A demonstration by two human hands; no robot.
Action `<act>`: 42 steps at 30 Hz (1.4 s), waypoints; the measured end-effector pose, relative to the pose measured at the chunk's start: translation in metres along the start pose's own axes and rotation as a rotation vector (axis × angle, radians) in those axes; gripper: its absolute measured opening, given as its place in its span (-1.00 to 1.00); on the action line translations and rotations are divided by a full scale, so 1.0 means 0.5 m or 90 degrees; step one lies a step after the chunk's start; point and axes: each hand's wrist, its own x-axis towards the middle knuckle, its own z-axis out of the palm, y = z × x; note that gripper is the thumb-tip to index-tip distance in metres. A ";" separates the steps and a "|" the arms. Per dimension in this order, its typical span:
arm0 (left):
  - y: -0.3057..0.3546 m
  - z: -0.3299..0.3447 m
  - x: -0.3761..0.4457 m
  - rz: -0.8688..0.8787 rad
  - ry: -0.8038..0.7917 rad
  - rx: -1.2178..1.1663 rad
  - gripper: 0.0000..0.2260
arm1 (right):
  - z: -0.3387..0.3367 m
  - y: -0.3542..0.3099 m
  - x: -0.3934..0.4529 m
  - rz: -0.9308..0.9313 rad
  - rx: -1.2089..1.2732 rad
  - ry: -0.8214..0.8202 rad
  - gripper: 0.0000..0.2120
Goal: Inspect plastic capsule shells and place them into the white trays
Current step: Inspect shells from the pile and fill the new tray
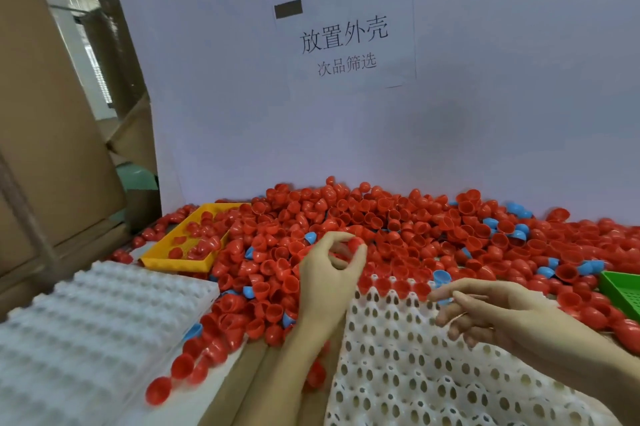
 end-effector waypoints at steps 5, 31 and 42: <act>-0.061 -0.122 0.165 -0.280 0.188 -0.129 -0.78 | 0.035 -0.014 -0.008 0.014 -0.076 -0.034 -0.76; -0.132 -0.045 0.287 0.186 -0.240 0.649 -0.63 | 0.024 -0.023 -0.027 -0.005 -0.187 0.011 -0.76; -0.143 0.017 0.270 0.127 -0.244 0.464 -0.66 | 0.013 -0.014 -0.026 -0.012 -0.168 0.021 -0.79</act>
